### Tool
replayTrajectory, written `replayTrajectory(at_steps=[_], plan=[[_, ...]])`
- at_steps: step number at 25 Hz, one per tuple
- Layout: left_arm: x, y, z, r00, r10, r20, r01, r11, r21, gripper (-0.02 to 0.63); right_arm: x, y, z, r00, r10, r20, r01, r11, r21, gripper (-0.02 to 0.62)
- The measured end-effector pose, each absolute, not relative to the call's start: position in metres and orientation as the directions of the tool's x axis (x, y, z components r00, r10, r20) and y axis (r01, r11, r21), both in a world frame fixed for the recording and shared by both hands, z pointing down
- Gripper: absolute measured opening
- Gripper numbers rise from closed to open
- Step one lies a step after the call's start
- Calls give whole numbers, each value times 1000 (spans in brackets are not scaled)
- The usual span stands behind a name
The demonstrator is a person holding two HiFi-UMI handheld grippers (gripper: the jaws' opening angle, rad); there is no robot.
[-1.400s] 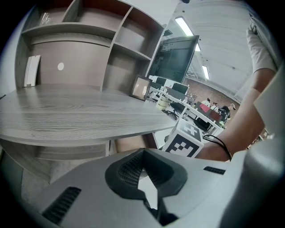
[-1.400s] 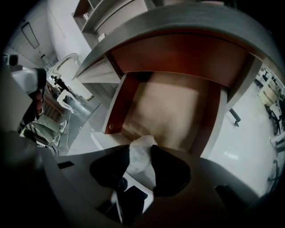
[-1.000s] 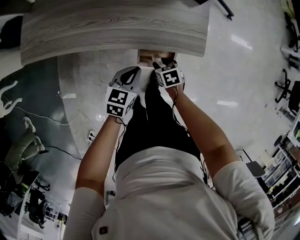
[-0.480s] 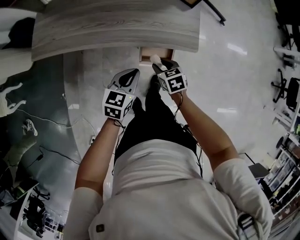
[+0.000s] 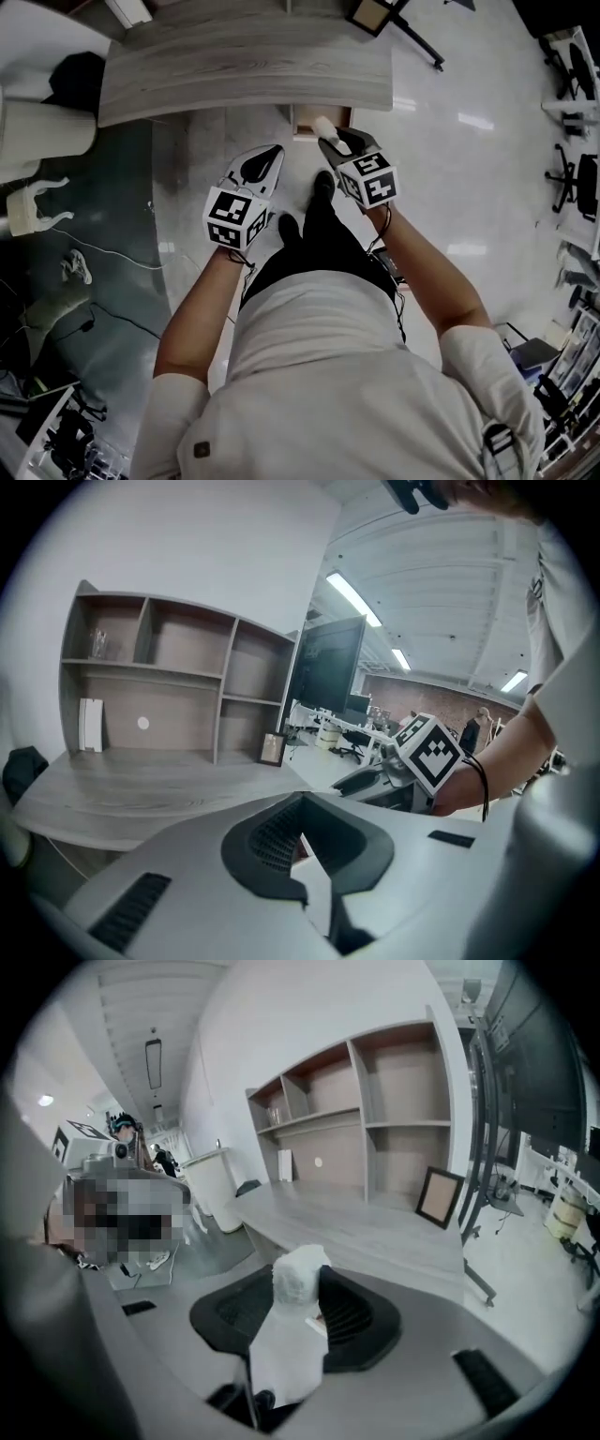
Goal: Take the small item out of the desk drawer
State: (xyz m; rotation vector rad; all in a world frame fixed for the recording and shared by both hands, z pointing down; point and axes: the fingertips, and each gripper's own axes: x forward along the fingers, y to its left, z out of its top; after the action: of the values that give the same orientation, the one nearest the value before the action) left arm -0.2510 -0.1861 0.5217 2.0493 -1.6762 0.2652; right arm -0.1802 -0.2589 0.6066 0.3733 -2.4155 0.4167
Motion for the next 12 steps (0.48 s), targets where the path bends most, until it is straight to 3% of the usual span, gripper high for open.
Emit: replayTrajectory(at_steps=[12], plan=[[-250, -122, 423, 240, -915, 323, -967, -198, 159, 15, -163, -208, 465, -837, -274, 474, -360, 928, -98, 163]])
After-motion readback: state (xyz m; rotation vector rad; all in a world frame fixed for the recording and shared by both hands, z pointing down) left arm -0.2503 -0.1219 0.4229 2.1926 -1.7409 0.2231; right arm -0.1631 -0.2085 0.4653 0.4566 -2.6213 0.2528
